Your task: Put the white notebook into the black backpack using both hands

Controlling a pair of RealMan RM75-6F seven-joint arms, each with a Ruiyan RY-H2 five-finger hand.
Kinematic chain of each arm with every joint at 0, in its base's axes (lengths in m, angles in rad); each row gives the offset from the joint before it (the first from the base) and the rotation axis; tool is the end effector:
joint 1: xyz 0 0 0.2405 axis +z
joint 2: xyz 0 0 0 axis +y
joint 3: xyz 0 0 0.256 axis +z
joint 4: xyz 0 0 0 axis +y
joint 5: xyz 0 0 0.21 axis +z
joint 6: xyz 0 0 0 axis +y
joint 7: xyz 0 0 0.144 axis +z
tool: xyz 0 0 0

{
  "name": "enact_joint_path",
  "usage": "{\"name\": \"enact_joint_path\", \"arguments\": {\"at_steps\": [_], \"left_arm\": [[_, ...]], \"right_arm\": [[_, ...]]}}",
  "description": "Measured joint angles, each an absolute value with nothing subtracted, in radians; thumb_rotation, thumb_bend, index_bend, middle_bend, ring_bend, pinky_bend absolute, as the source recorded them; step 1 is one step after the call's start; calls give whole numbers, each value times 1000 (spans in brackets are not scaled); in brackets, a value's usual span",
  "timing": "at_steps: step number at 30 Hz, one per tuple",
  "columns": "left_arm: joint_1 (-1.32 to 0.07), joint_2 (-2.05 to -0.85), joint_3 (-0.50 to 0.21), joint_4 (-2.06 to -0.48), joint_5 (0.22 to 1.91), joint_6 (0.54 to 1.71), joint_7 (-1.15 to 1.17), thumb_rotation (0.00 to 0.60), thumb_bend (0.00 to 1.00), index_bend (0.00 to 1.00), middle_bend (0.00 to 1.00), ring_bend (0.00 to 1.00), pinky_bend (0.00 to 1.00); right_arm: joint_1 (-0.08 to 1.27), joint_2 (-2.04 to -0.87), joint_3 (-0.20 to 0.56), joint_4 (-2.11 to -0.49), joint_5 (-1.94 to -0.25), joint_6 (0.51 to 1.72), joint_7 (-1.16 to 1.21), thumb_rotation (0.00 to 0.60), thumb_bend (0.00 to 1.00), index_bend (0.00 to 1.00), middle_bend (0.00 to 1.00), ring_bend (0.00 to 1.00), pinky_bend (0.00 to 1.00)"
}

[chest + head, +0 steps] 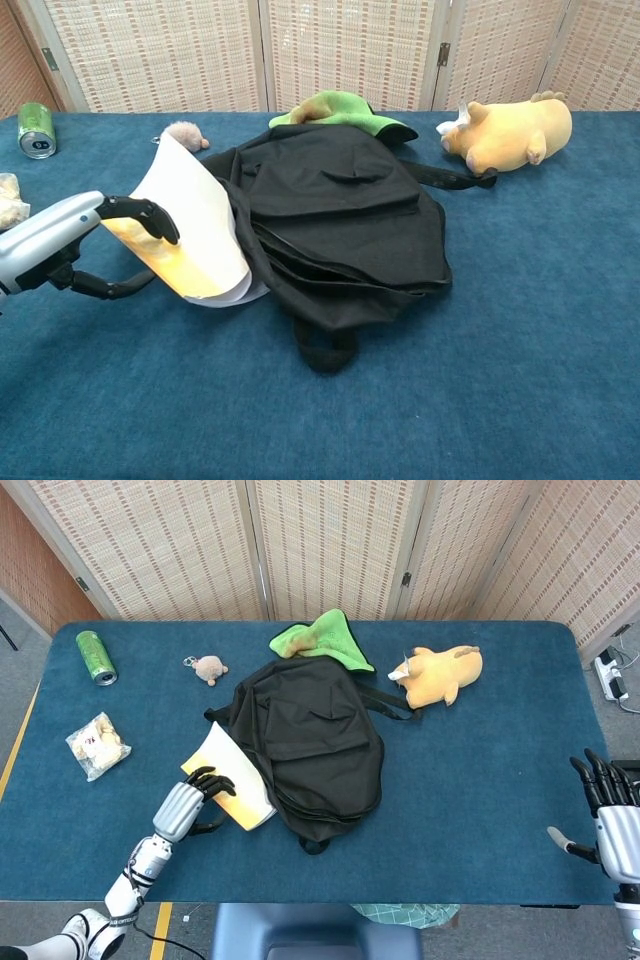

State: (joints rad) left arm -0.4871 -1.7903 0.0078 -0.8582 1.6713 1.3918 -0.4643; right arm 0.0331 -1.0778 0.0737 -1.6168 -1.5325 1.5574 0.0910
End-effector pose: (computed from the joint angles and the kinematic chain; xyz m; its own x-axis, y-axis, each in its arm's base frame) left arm -0.2428 0.2865 -0.0306 0.1326 0.1682 0.9768 0.8772 -0.4786 -0.0367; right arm -0.3114 -0.1695 0.1828 0.3449 0.0746 0.9357 -0.9382 -0.0019 0.3460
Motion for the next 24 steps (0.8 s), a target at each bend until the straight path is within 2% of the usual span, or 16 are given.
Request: {"name": "enact_joint_path", "arguments": {"at_steps": [5, 11, 24], "left_arm": [[-492, -1805, -5, -855, 1661, 1397, -456, 600, 316, 459, 400, 386, 224], [-495, -1817, -14, -842, 1655, 1416, -456, 600, 403, 582, 435, 400, 233], [-452, -1801, 5, -829, 1655, 1470, -477, 600, 476, 646, 471, 416, 233]], "right_arm": [[35, -1081, 75, -1614, -1528, 1552, 94, 600, 13, 0, 12, 36, 58], [37, -1082, 77, -1612, -1526, 1550, 96, 600, 14, 0, 12, 35, 58], [39, -1086, 75, -1611, -1532, 1548, 96, 600, 12, 0, 12, 35, 58]]}}
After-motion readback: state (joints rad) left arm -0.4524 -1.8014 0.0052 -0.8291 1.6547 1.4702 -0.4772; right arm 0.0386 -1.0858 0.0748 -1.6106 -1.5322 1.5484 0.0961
